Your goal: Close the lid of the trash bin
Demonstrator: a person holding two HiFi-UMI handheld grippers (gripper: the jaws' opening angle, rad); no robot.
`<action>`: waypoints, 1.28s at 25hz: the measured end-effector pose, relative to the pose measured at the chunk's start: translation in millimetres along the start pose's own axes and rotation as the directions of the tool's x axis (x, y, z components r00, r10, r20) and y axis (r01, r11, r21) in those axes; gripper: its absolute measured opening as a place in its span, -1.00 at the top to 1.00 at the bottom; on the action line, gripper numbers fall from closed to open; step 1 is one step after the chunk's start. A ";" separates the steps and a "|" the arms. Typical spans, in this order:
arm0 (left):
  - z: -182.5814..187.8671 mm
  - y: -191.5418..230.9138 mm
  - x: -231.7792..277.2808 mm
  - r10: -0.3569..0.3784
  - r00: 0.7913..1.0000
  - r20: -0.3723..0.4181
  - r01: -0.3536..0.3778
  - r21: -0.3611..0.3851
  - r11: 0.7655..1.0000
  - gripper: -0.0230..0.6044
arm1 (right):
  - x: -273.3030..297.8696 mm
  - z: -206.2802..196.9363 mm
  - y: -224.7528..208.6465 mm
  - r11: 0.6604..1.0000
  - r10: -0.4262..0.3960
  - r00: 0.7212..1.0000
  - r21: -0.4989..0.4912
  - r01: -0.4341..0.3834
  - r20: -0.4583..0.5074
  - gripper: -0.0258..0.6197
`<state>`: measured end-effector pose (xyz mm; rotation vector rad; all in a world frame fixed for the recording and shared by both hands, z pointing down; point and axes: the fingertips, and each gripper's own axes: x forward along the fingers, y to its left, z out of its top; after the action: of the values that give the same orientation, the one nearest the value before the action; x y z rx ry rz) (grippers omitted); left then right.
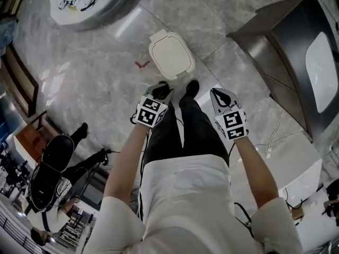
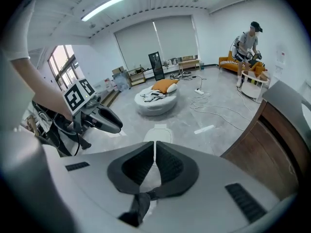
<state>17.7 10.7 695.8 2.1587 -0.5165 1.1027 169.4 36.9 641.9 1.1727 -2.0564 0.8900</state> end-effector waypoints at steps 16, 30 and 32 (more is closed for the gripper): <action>42.4 -4.1 -162.4 0.167 0.939 0.299 -0.153 -0.072 0.986 0.79 | -45.3 104.9 67.0 0.984 0.049 0.994 -0.173 -0.032 0.097 0.82; 8.1 -36.2 -250.2 0.176 0.889 0.424 -0.164 -0.065 0.984 0.86 | -99.0 92.9 138.5 0.968 0.025 0.994 -0.251 0.003 0.109 0.82; 1.4 -45.0 -262.6 0.178 0.878 0.444 -0.170 -0.059 0.984 0.86 | -106.8 89.1 146.7 0.972 0.021 0.992 -0.234 0.010 0.128 0.82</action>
<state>-103.8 55.0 462.9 2.3919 -0.9405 0.6723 69.5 74.7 470.3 1.1207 -2.1994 0.5659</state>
